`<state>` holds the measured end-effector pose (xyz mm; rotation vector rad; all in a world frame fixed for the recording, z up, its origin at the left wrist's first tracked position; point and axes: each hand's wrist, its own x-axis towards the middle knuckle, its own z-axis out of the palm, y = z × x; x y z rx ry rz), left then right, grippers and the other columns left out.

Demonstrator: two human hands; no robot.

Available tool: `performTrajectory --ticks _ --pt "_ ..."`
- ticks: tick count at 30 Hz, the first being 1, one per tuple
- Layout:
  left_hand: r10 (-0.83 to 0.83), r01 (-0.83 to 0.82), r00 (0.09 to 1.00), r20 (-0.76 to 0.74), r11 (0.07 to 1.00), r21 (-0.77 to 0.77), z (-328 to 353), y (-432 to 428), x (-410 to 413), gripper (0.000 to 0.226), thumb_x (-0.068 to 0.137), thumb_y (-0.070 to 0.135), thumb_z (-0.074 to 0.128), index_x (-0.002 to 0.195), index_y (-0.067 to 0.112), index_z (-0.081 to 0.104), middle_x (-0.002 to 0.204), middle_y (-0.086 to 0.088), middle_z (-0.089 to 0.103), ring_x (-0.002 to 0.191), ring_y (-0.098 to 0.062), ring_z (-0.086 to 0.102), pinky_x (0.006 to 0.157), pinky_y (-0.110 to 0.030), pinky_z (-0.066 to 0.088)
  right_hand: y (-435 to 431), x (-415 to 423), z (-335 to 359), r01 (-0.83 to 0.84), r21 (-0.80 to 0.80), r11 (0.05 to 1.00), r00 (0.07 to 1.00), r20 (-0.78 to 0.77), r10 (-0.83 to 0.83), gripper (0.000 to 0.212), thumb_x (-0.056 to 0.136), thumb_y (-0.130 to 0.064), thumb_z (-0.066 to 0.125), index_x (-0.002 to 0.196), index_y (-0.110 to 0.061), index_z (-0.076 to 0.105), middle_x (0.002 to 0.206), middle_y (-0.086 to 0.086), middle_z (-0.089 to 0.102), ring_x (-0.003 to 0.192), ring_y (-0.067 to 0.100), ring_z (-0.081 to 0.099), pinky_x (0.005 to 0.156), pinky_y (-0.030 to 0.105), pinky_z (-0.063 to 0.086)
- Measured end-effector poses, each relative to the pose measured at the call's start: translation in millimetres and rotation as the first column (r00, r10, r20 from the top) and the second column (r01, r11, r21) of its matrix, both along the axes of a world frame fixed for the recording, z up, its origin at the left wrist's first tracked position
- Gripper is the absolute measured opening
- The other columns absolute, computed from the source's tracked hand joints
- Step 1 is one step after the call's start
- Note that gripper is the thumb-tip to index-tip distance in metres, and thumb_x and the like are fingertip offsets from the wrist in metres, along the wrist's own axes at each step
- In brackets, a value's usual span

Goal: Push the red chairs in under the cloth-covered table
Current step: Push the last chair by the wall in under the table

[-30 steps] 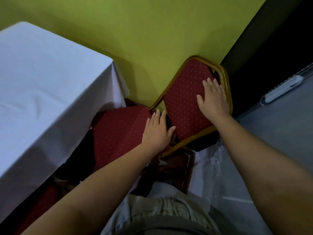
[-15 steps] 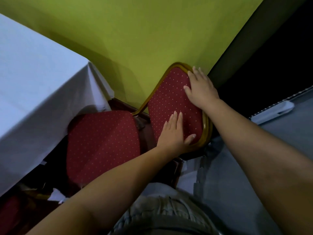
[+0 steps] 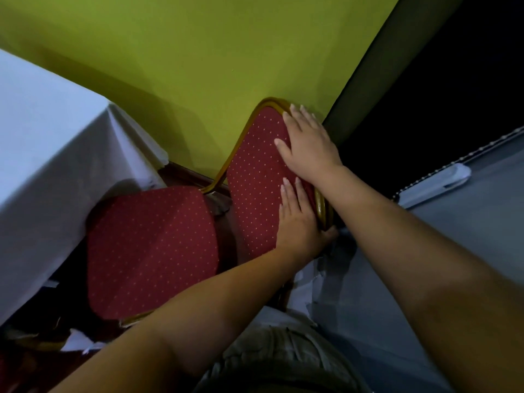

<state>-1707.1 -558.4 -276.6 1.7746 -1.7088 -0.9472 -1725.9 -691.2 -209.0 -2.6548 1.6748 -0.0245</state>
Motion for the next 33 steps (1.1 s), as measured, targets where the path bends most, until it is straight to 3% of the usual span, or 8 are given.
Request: performTrajectory --ticks 7,15,21,28,33 --pt "-0.075 0.077 0.988 0.136 0.997 -0.012 7.2 -1.6 -0.2 0.119 0.083 0.053 0.062 0.146 -0.009 -0.018 0.154 -0.03 -0.021 0.142 -0.043 -0.023 0.12 -0.046 -0.004 2.6 -0.8 4.0 -0.009 0.057 0.998 0.998 0.069 0.005 0.063 0.101 -0.046 0.031 0.153 -0.013 0.018 0.162 0.005 0.008 0.149 0.022 0.001 0.117 0.038 0.006" --pt "-0.037 0.043 0.991 0.13 0.998 -0.043 7.1 35.6 23.9 0.115 0.08 0.04 0.06 0.146 -0.001 -0.024 0.154 -0.022 -0.029 0.143 -0.029 -0.029 0.12 -0.043 -0.005 18.7 -5.6 3.3 -0.103 0.168 0.98 0.941 0.335 0.042 0.057 0.1 -0.051 0.03 0.148 -0.021 0.035 0.16 -0.003 0.02 0.148 0.015 0.012 0.115 0.043 0.017" --pt "-0.052 0.065 0.985 0.163 0.995 -0.073 5.4 80.1 60.0 0.112 0.078 0.041 0.056 0.148 0.008 -0.025 0.155 -0.011 -0.031 0.143 -0.018 -0.031 0.119 -0.036 -0.009 35.4 5.8 1.8 -0.167 0.248 0.954 0.933 0.352 0.072 0.055 0.1 -0.051 0.031 0.15 -0.026 0.03 0.161 -0.005 0.016 0.148 0.013 0.006 0.116 0.046 0.013" --pt "-0.121 0.146 0.976 0.18 0.981 -0.131 7.8 137.7 103.8 0.105 0.079 0.035 0.055 0.151 0.007 -0.017 0.158 -0.01 -0.025 0.146 -0.015 -0.024 0.121 -0.037 -0.004 86.7 31.7 -9.3 -0.203 0.19 0.96 0.914 0.389 0.116 0.054 0.101 -0.037 0.035 0.151 -0.019 0.028 0.161 -0.002 0.015 0.149 0.016 0.002 0.116 0.045 0.01" --pt "-0.157 0.171 0.981 0.113 0.977 -0.128 7.3 184.4 126.0 0.101 0.081 0.032 0.055 0.152 0.008 -0.013 0.16 -0.008 -0.019 0.147 -0.012 -0.018 0.121 -0.037 0.0 136.7 38.6 -13.4 -0.248 0.111 0.962 0.878 0.446 0.175 0.052 0.094 -0.026 0.034 0.142 -0.011 0.043 0.158 0.004 0.026 0.148 0.021 0.008 0.118 0.042 0.013"
